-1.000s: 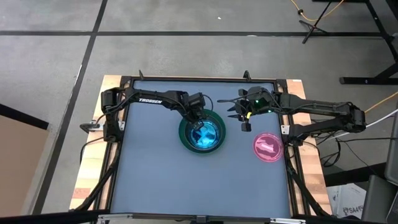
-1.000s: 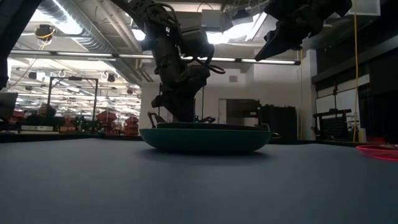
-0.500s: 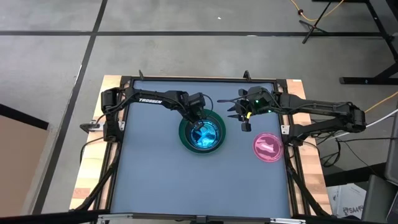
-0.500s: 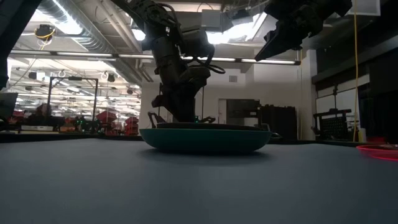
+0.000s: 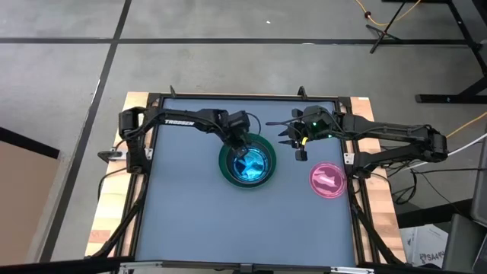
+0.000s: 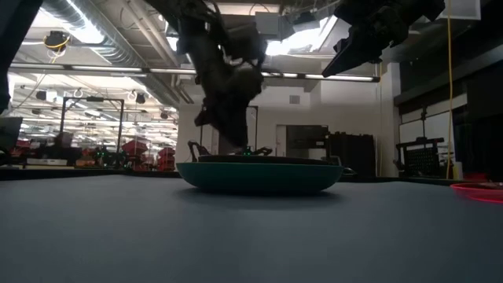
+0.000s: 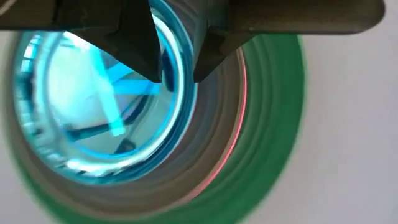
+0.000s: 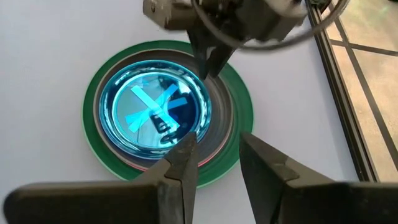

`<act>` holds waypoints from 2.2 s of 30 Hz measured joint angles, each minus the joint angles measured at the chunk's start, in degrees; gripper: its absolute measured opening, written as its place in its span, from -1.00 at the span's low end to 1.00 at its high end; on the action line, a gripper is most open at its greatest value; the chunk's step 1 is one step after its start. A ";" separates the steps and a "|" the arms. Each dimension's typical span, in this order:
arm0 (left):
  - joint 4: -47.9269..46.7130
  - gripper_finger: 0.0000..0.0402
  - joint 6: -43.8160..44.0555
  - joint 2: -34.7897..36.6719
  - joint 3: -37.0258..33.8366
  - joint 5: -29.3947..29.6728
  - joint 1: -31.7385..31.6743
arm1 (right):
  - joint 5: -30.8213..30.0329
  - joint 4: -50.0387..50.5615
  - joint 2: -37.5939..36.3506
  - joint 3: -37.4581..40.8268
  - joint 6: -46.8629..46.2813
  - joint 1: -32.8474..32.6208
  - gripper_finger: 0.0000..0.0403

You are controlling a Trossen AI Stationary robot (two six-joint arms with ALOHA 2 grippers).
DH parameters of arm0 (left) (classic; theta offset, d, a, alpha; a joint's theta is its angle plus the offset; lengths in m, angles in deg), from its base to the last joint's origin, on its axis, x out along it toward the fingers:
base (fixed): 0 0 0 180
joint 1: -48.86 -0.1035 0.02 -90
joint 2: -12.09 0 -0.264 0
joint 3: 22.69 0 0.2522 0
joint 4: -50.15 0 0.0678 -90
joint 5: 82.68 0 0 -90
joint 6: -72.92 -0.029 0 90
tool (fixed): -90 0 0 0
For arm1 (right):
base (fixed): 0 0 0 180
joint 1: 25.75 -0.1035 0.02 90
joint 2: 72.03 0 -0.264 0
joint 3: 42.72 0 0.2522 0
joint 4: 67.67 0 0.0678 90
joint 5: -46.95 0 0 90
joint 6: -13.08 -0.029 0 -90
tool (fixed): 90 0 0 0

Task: Stack plastic plates
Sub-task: Stack the transparent pink plate on top of the blue plate

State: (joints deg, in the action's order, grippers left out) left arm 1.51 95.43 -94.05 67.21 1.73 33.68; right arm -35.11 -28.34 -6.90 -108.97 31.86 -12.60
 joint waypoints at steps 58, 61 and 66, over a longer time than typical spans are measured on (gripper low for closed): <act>-3.52 -0.58 -8.49 23.64 0.00 21.49 16.39 | 0.20 30.30 1.37 10.49 31.55 -0.01 -0.46; -3.53 -0.58 -8.03 23.64 0.00 21.46 16.39 | 0.20 30.34 2.92 10.49 31.97 -0.01 -0.46; -3.52 -0.58 -7.99 23.64 0.00 21.42 16.39 | 0.60 30.45 7.75 10.49 34.49 -0.01 -0.46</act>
State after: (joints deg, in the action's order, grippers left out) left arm -2.01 87.43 -70.41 67.21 23.15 50.08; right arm -34.51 2.10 0.84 -98.48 66.35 -12.61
